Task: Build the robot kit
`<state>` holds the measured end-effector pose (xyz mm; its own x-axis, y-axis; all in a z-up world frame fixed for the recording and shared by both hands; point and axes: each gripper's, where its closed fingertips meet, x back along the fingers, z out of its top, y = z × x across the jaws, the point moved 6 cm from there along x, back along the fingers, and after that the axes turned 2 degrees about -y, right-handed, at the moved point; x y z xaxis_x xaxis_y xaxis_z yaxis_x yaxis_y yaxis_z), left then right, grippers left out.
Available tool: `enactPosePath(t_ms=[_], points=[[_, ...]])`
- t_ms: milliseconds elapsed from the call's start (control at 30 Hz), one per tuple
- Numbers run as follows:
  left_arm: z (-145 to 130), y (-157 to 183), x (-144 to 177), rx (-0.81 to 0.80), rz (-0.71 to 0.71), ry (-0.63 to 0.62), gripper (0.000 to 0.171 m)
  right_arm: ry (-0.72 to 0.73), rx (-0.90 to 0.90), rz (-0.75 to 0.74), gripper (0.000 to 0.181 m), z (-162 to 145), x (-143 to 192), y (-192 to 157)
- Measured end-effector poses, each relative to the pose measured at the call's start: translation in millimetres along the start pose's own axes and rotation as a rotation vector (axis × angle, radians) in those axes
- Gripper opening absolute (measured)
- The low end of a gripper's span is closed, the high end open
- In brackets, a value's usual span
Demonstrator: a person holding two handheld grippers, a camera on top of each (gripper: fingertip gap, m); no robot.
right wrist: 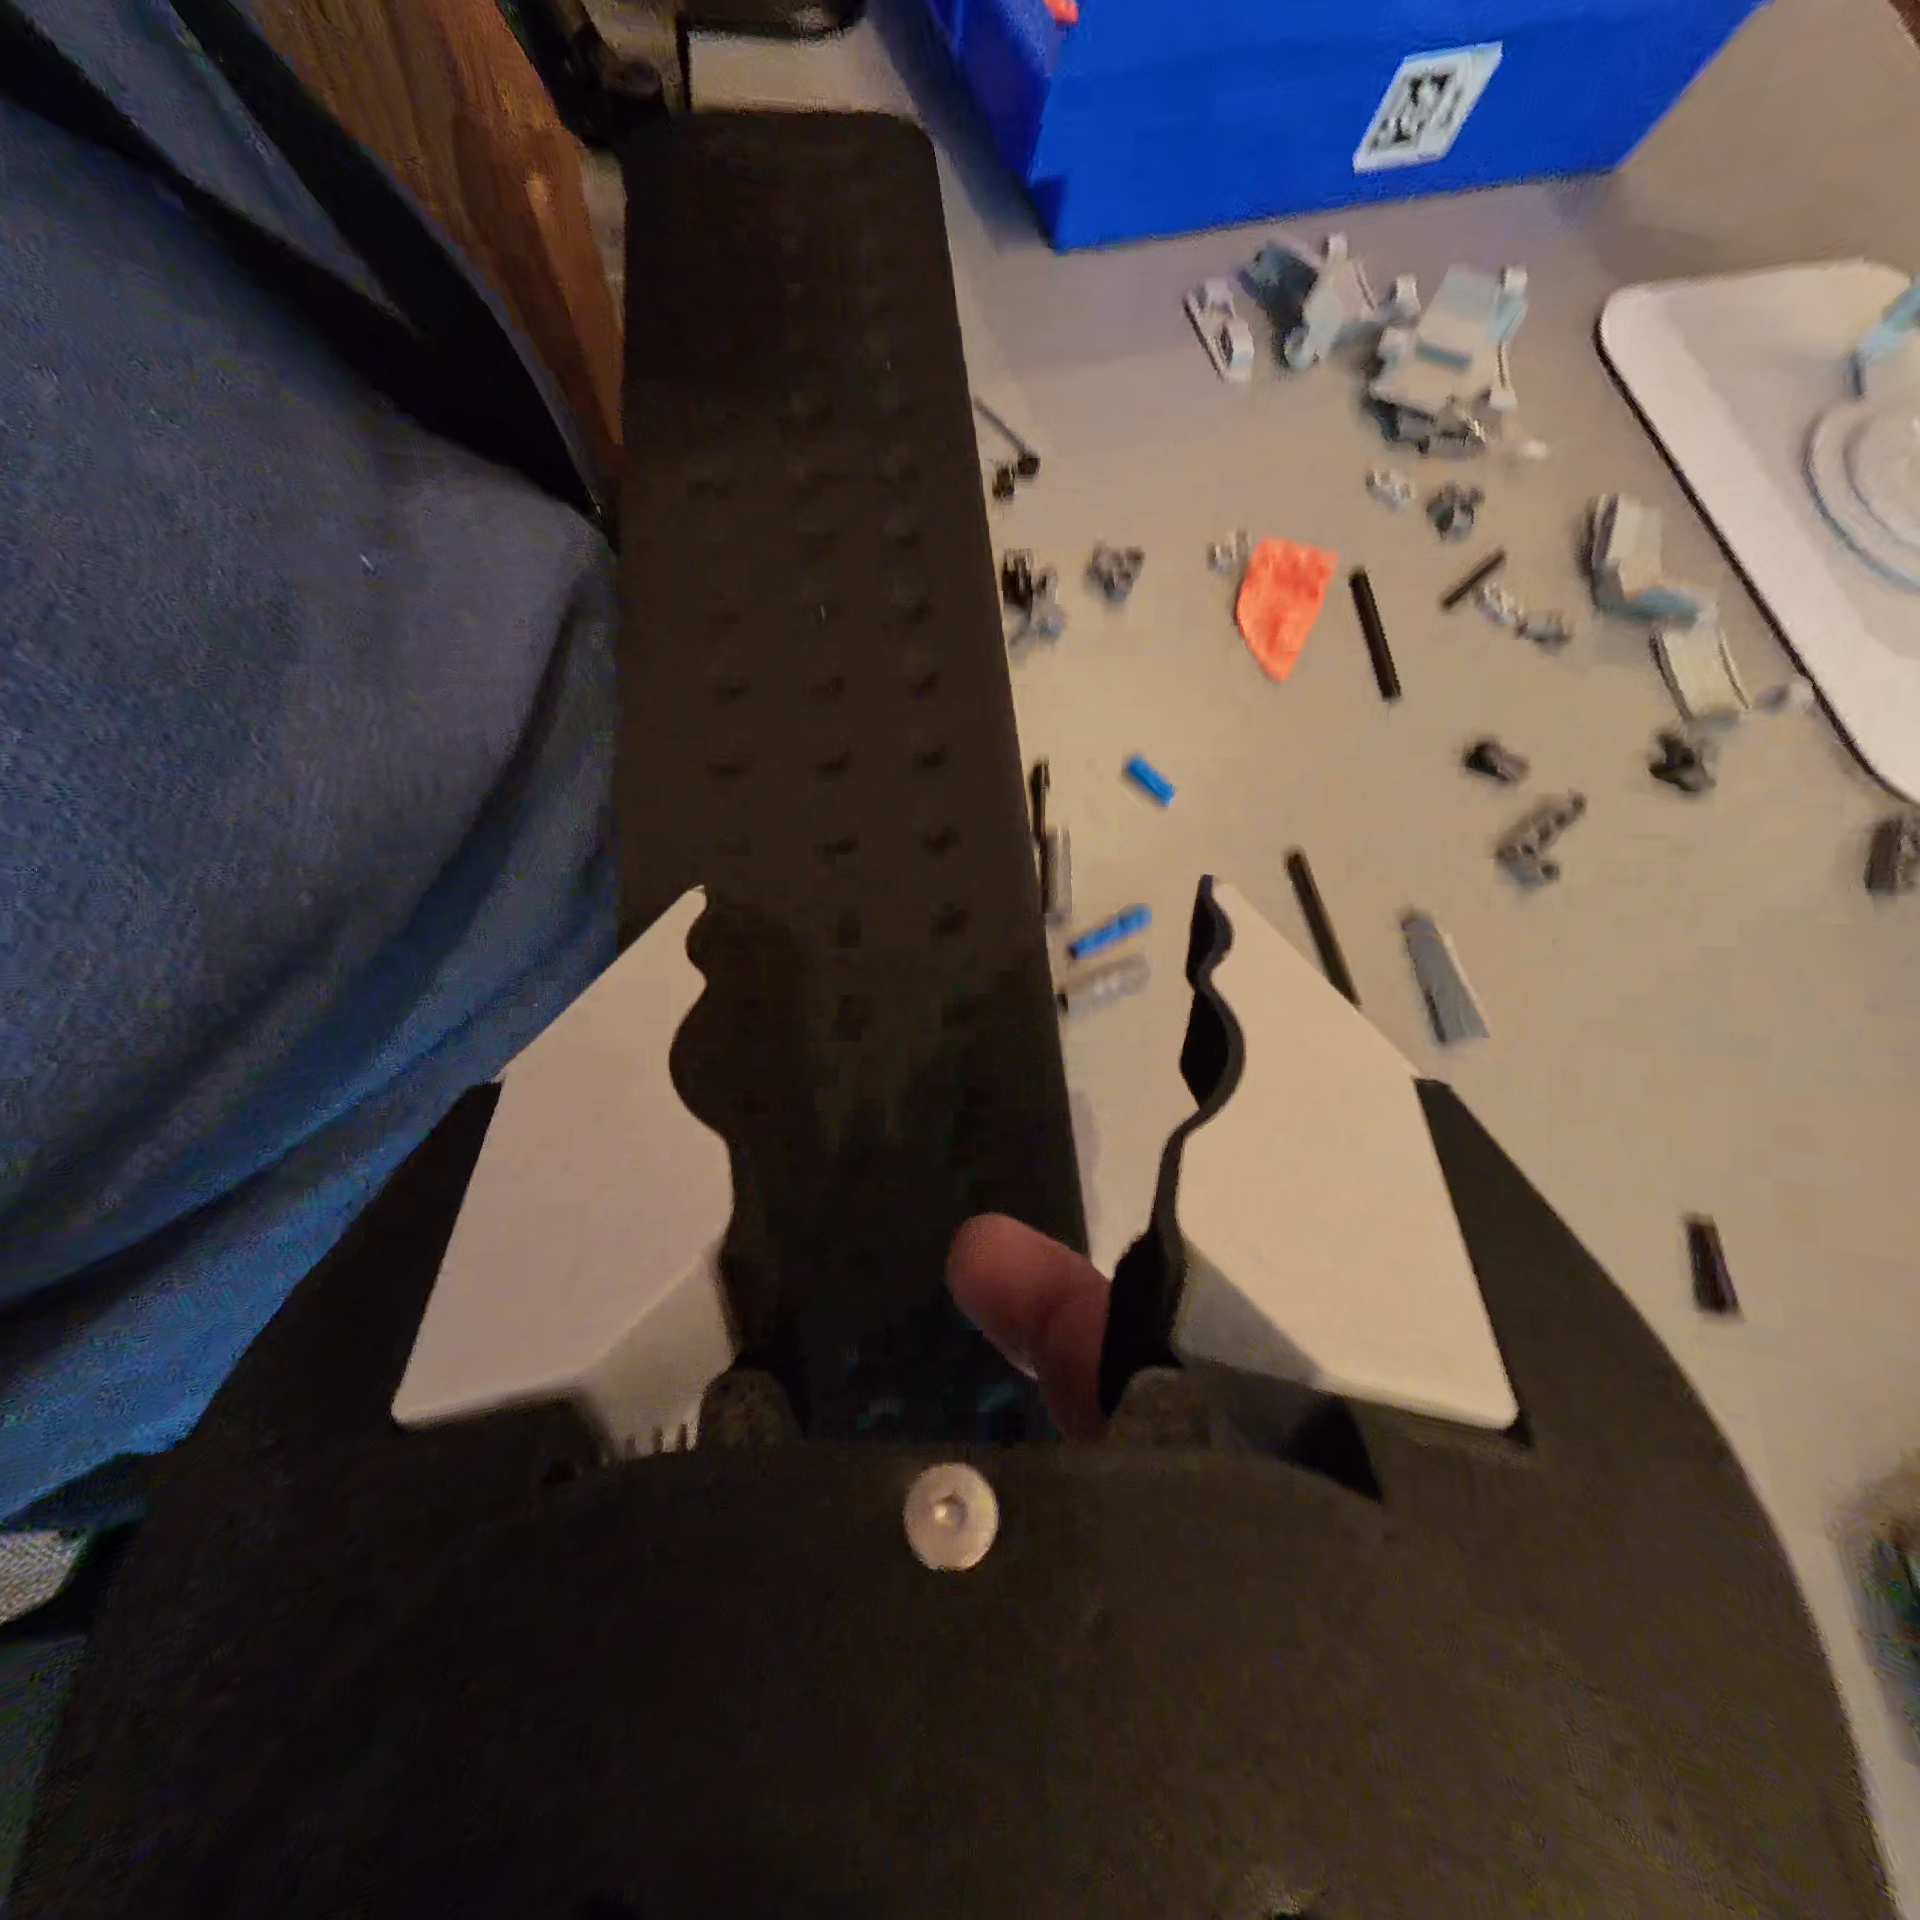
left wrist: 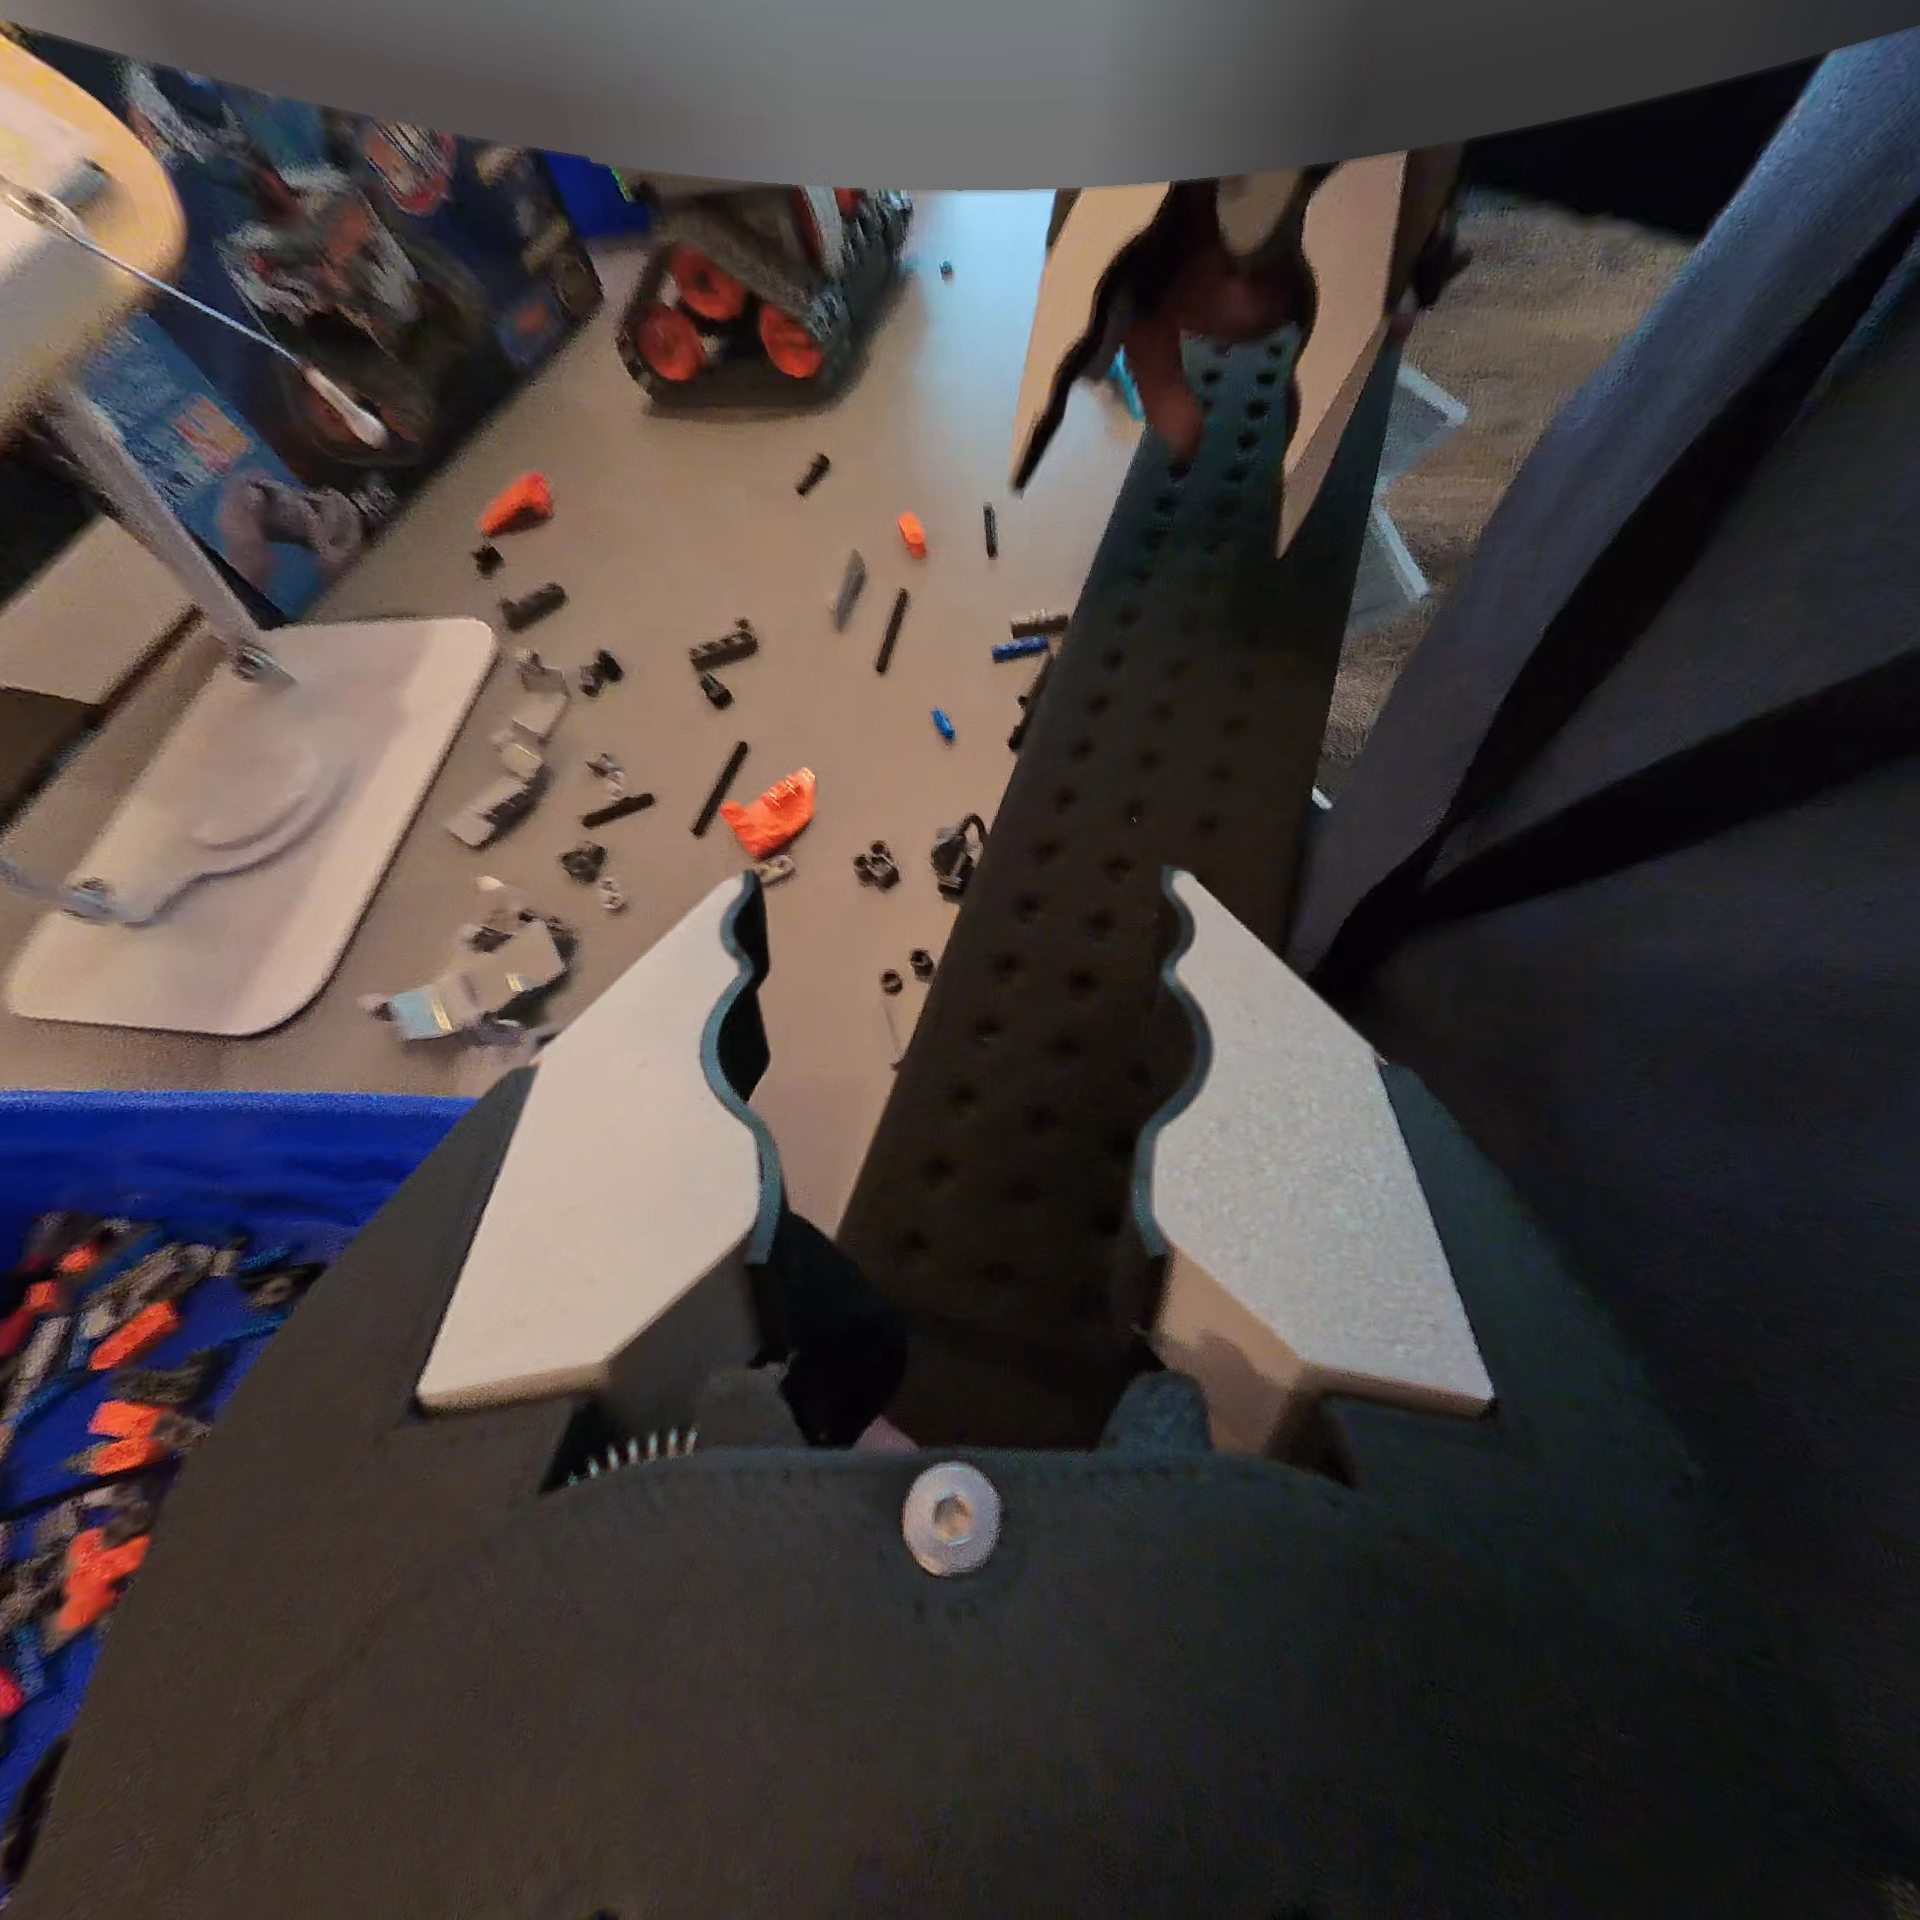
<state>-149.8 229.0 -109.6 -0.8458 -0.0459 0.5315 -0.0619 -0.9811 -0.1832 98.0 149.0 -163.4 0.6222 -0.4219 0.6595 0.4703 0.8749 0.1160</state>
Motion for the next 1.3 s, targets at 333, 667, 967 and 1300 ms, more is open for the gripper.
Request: enactPosePath(t_ms=[333, 667, 967, 1300], points=[[-47.6, 15.0, -59.6, -0.127, 0.045, -0.251, 0.103, -0.139, 0.051, -0.152, 0.117, -49.1, 23.2, -7.2], [-52.3, 9.2, -62.9, -0.09, 0.014, -0.207, 0.114, -0.123, -0.047, -0.106, 0.126, -57.6, 17.5, -1.2], [-57.6, 2.6, -69.1, -0.054, 0.0, -0.204, 0.128, -0.101, -0.027, -0.101, 0.131, -59.2, 13.6, 0.6], [-53.4, 12.9, -62.2, -0.173, 0.086, -0.138, 0.13, -0.096, 0.054, -0.135, 0.134, -55.2, 14.4, -2.5]])
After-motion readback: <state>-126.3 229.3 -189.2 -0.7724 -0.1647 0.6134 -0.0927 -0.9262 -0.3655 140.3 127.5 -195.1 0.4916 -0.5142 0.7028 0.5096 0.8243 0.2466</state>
